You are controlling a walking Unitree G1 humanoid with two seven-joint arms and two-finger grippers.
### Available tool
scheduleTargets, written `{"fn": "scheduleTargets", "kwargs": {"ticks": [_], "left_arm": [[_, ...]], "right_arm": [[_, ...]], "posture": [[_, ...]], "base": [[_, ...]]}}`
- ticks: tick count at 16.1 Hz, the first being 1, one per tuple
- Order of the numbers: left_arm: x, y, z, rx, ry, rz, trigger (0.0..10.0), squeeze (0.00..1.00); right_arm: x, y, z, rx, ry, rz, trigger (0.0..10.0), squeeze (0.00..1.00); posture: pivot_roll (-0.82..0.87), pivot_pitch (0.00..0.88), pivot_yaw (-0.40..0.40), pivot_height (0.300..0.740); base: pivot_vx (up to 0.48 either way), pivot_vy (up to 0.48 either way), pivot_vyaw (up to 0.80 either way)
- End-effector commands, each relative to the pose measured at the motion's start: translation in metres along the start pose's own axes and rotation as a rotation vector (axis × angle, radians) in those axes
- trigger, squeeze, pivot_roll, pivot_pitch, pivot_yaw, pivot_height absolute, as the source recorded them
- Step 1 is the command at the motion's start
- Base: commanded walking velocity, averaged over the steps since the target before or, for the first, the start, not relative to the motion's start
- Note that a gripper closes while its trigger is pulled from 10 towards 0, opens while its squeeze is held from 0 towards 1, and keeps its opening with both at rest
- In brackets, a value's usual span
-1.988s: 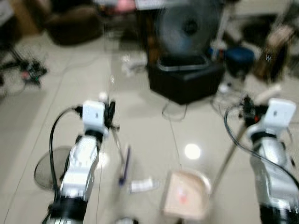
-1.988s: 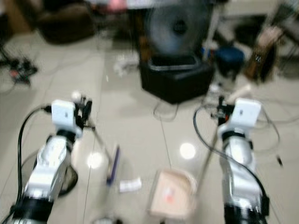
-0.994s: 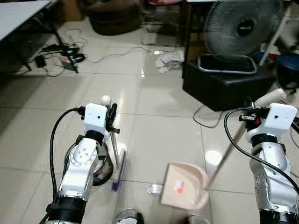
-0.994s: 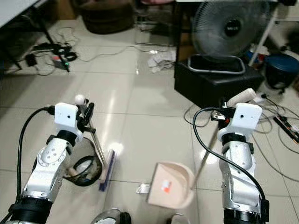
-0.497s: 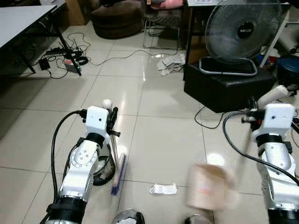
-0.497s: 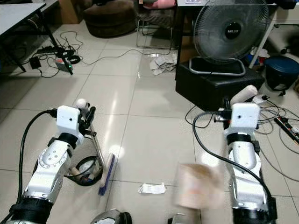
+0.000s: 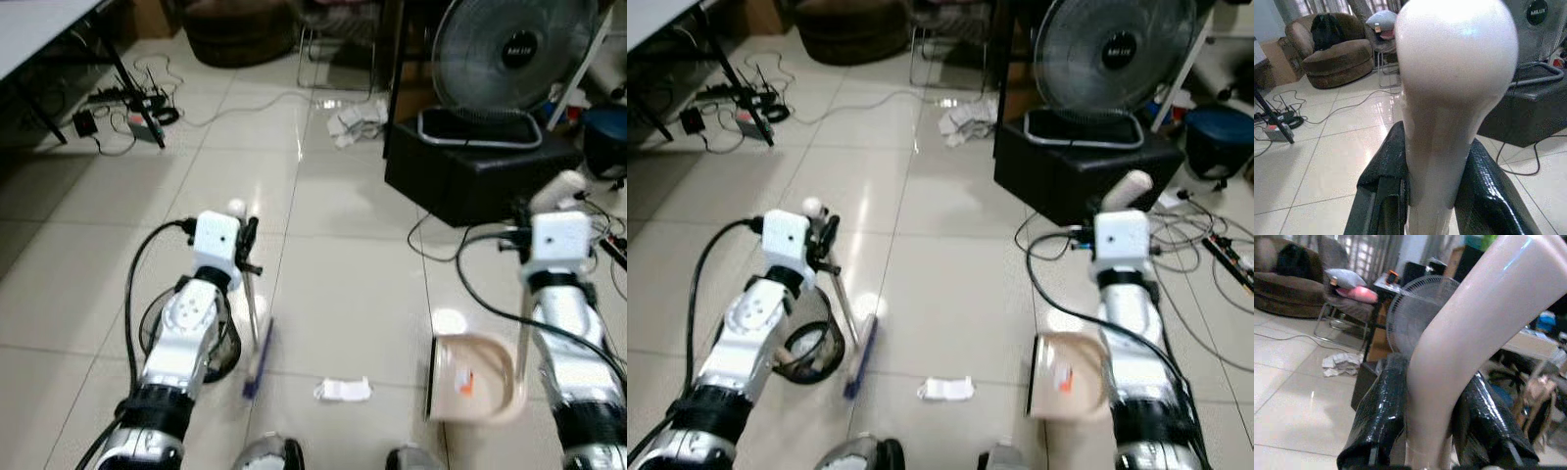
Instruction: Sweep floor
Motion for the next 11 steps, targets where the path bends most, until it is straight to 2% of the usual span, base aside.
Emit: {"fn": "scheduleTargets", "kwargs": {"ticks": [1, 5, 11], "left_arm": [[0.001, -0.002, 0.001, 0.002, 0.015, 0.019, 10.0, 0.0], [0.004, 0.006, 0.001, -0.017, 0.046, 0.014, 10.0, 0.0], [0.0, 0.009, -0.002, -0.009, 0.063, 0.009, 10.0, 0.0]], "right_arm": [[0.005, -0.009, 0.005, 0.042, 0.05, -0.022, 10.0, 0.0], [0.004, -0.054, 0.01, 0.189, 0.086, 0.011, 10.0, 0.0], [-0.008, -0.088, -0.001, 0.249, 0.097, 0.022, 10.0, 0.0]], "posture": [[0.08, 0.178, 0.105, 0.74], [0.1, 0.228, 0.11, 0.74], [0.09, 0.243, 0.101, 0.74]], "base": [[0.0, 0.0, 0.0], [0.0, 0.0, 0.0], [0.0, 0.0, 0.0]]}}
Point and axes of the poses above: a point about 5 cm out from each wrist's last joint towards the gripper, its own z axis pointing out of the wrist towards the gripper, its own x axis along the axis of the wrist's last joint, y = z × x, the point moved 2 cm from there along z, pointing out of the wrist towards the gripper, and after that the axes turned 15 degrees about z, right-handed, at the moved point
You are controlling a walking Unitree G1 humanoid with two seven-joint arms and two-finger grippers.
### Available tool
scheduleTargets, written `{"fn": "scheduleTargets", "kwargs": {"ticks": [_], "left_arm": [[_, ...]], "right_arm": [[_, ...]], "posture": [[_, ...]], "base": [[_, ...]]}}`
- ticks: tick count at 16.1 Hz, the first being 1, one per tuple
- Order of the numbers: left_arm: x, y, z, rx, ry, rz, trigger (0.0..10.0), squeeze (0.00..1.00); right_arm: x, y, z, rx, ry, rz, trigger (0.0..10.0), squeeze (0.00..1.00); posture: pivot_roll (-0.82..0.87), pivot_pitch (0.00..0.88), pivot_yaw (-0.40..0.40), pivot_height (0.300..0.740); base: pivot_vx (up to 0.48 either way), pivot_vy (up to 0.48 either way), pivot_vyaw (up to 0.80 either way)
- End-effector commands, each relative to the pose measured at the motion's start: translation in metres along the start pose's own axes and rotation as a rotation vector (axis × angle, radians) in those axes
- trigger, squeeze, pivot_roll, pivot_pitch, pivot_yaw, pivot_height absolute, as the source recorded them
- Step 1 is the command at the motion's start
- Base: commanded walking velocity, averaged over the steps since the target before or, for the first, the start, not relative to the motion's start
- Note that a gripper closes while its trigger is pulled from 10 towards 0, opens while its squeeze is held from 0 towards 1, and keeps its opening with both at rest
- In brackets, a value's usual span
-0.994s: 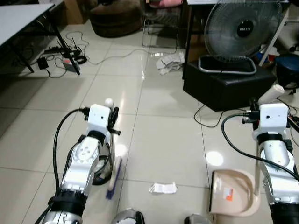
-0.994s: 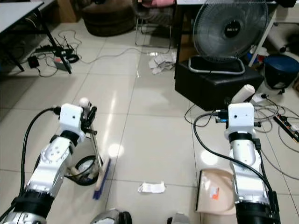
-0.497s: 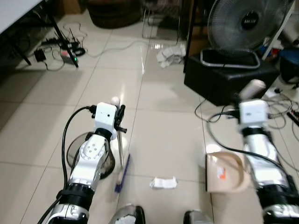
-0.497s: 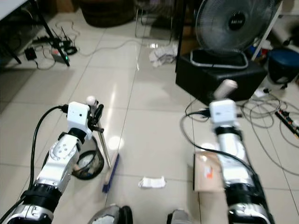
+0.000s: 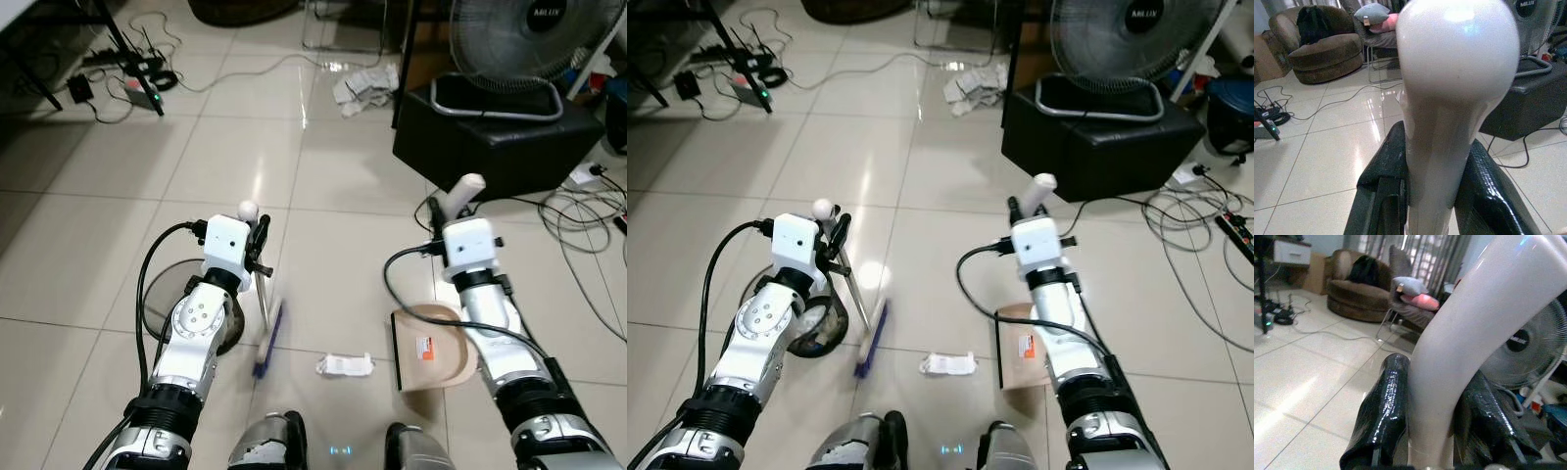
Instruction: Sweep floor
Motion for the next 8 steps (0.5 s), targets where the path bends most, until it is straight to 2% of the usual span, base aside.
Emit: {"fn": "scheduleTargets", "kwargs": {"ticks": [1, 5, 8], "left_arm": [[-0.009, 0.0, -0.005, 0.002, -0.035, 0.009, 10.0, 0.0], [-0.013, 0.001, -0.009, 0.017, -0.055, 0.003, 10.0, 0.0], [-0.017, 0.002, -0.01, 0.041, -0.086, -0.037, 10.0, 0.0]], "right_arm": [[0.002, -0.007, 0.0, 0.029, 0.028, -0.009, 10.0, 0.0], [-0.001, -0.019, -0.003, 0.064, 0.032, 0.01, 10.0, 0.0], [-0.005, -0.029, -0.005, 0.078, 0.024, 0.035, 10.0, 0.0]], "posture": [[0.09, 0.247, 0.096, 0.74], [0.09, 0.283, 0.081, 0.74], [0.1, 0.296, 0.079, 0.74]], "base": [[0.0, 0.0, 0.0], [0.0, 0.0, 0.0], [0.0, 0.0, 0.0]]}}
Point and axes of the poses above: a point about 5 cm out from each wrist's last joint towards the gripper, its own z axis pointing out of the wrist towards the gripper, its own x axis along the axis of the wrist's last joint, y = z × x, the point moved 2 cm from there along z, pointing out of the wrist towards the gripper, and after that the axes turned 15 degrees about z, right-handed, at the moved point
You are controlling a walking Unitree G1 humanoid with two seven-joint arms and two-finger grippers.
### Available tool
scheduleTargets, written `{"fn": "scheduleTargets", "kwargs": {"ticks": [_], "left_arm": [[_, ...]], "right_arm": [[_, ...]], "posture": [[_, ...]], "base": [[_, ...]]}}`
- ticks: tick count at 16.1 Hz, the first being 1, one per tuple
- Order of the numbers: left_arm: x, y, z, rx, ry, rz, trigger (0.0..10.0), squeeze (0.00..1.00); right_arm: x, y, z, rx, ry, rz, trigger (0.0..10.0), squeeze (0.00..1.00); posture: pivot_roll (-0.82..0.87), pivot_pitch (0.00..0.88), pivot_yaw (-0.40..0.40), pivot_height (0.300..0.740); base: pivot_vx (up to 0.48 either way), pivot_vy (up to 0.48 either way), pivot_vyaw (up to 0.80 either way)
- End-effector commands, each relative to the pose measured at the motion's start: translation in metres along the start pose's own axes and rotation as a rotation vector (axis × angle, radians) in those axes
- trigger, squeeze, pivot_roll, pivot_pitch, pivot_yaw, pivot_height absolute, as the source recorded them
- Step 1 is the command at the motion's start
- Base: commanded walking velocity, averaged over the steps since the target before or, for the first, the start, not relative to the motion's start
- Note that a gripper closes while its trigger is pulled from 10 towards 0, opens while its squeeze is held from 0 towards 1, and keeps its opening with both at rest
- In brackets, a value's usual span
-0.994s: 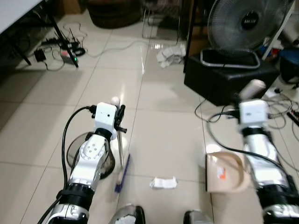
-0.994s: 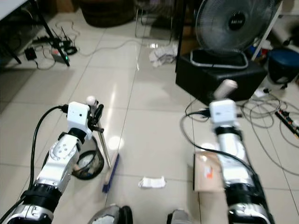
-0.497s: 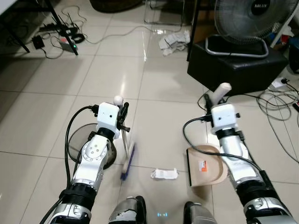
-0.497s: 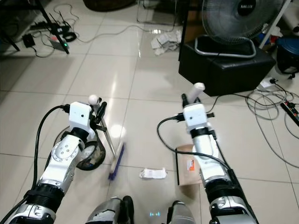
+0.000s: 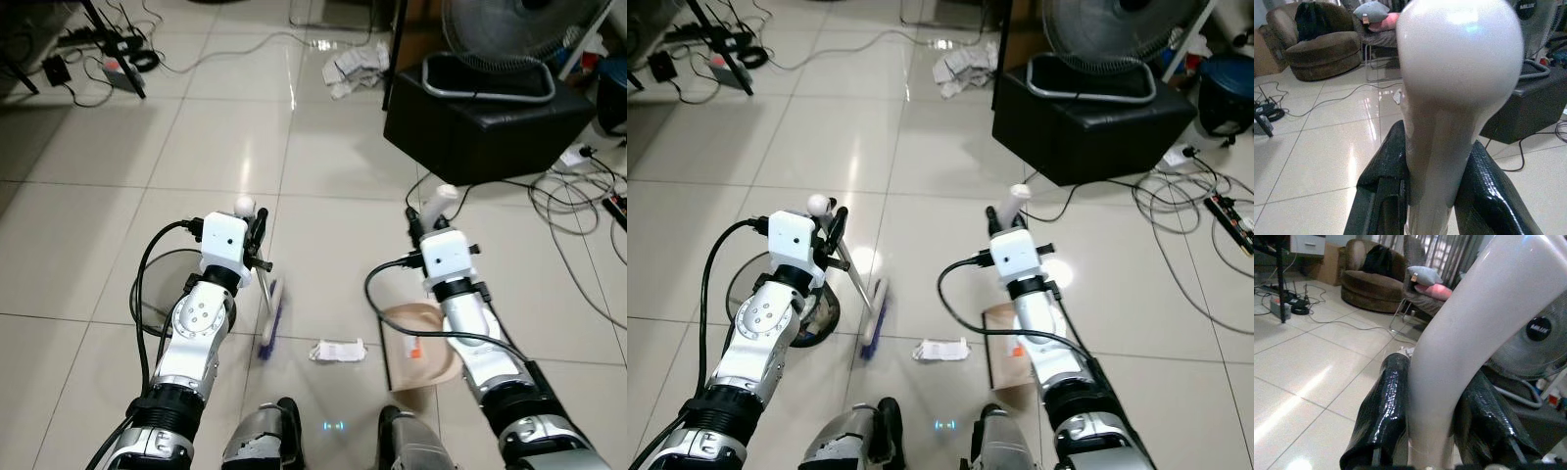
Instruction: Sweep floor
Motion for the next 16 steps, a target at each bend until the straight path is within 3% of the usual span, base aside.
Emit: {"fn": "scheduleTargets", "kwargs": {"ticks": [1, 9, 12, 16], "left_arm": [[-0.022, 0.005, -0.012, -0.001, -0.112, -0.026, 10.0, 0.0], [-0.028, 0.003, -0.02, 0.096, -0.172, -0.11, 10.0, 0.0], [-0.025, 0.006, -0.019, 0.096, -0.167, -0.116, 10.0, 0.0], [-0.019, 0.019, -0.019, 0.029, -0.134, -0.188, 10.0, 0.0]], "right_arm": [[0.0, -0.006, 0.0, 0.02, 0.013, 0.002, 10.0, 0.0], [-0.003, -0.018, -0.002, -0.096, 0.018, 0.134, 10.0, 0.0], [-0.004, -0.02, -0.002, -0.098, 0.016, 0.141, 10.0, 0.0], [-0.006, -0.021, -0.001, -0.121, 0.004, 0.161, 10.0, 0.0]], "posture": [[0.1, 0.295, 0.078, 0.74], [0.11, 0.278, 0.088, 0.74], [0.12, 0.285, 0.087, 0.74], [0.12, 0.277, 0.086, 0.74]], "base": [[0.0, 0.0, 0.0], [0.0, 0.0, 0.0], [0.0, 0.0, 0.0], [0.0, 0.0, 0.0]]}}
Point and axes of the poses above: a point about 5 cm out from each wrist's last joint towards the gripper, its own z axis pointing out of the wrist towards the gripper, its own x axis along the axis of the wrist's last joint, y = z × x, the point moved 2 cm from there along z, pointing out of the wrist towards the gripper, and after that the axes turned 15 degrees about z, right-handed, at the moved point
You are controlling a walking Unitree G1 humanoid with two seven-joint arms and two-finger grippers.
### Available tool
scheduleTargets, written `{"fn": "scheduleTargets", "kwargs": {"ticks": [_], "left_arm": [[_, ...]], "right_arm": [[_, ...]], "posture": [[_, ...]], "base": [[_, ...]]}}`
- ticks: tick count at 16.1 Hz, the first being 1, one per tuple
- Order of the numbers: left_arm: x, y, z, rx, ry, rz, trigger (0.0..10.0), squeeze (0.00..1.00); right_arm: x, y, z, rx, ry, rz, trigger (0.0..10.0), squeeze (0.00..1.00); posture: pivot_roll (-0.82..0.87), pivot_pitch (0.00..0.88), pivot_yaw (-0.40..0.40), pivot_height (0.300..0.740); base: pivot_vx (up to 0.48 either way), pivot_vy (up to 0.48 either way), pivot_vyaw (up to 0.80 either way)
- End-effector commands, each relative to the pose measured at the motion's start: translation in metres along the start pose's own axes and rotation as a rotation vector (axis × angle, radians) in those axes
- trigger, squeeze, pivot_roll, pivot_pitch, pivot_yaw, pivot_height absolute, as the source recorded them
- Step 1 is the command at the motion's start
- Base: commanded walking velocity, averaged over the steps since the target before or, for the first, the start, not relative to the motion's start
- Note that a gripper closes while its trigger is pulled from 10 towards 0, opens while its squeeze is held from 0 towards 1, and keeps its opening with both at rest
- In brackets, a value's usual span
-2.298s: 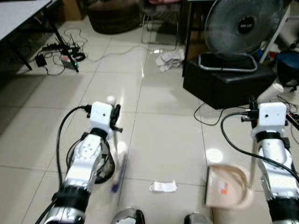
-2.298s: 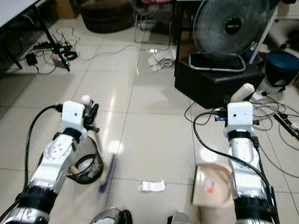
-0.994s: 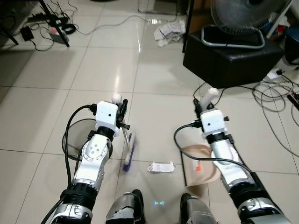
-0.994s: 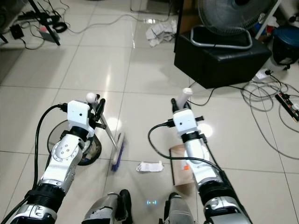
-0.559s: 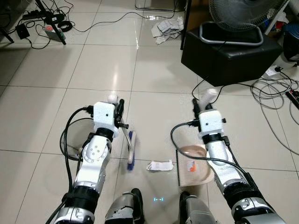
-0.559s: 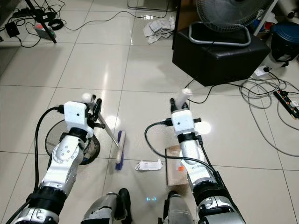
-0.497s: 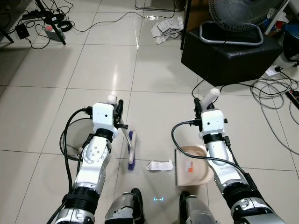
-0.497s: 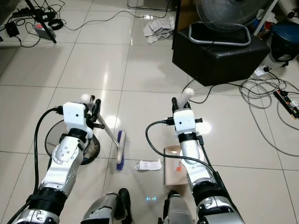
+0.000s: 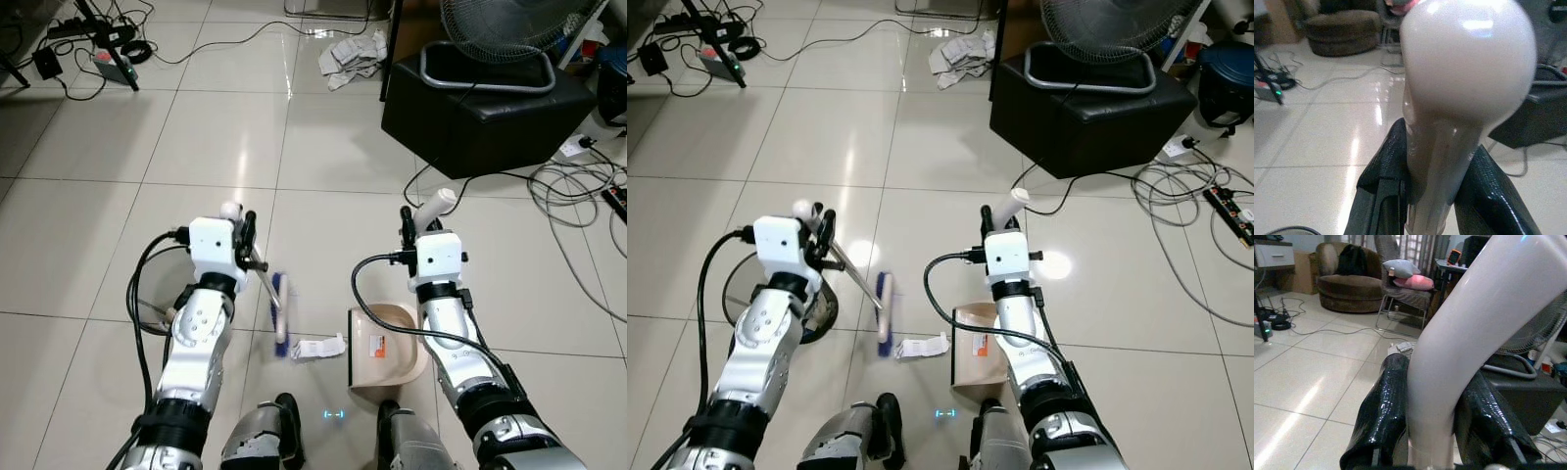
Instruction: Sweep floor
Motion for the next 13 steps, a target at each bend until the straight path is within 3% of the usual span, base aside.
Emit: {"fn": "scheduleTargets", "kwargs": {"ticks": [1, 4, 7, 9, 13], "left_arm": [[-0.017, 0.014, -0.009, -0.068, -0.081, -0.065, 10.0, 0.0], [-0.016, 0.019, -0.011, -0.108, -0.085, -0.083, 10.0, 0.0], [-0.008, 0.019, -0.002, -0.049, -0.075, -0.177, 10.0, 0.0], [0.005, 0.015, 0.006, -0.017, -0.018, -0.223, 10.0, 0.0], [0.022, 0.029, 0.014, -0.147, 0.048, -0.227, 10.0, 0.0]], "right_arm": [[-0.005, -0.001, -0.002, -0.012, -0.025, 0.021, 10.0, 0.0], [-0.003, 0.006, 0.003, -0.064, -0.018, 0.024, 10.0, 0.0], [-0.002, 0.007, 0.005, -0.074, -0.017, 0.027, 10.0, 0.0], [-0.003, 0.008, 0.004, -0.073, -0.017, 0.031, 10.0, 0.0], [0.001, 0.014, 0.009, -0.089, -0.009, 0.032, 10.0, 0.0]], "posture": [[0.12, 0.276, 0.086, 0.74], [0.12, 0.276, 0.089, 0.74], [0.11, 0.266, 0.085, 0.74], [0.11, 0.262, 0.083, 0.74], [0.1, 0.249, 0.088, 0.74]], "base": [[0.0, 0.0, 0.0], [0.0, 0.0, 0.0], [0.0, 0.0, 0.0], [0.0, 0.0, 0.0], [0.0, 0.0, 0.0]]}}
Point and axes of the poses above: a point about 5 cm out from each wrist's last joint towards the gripper, its own z axis pointing out of the wrist towards the gripper, its own x axis along the axis of the wrist's last joint, y = z × x, the point moved 2 cm from there along z, pointing out of the wrist towards the gripper, and after that the axes turned 15 degrees about z, right-handed, at the moved point
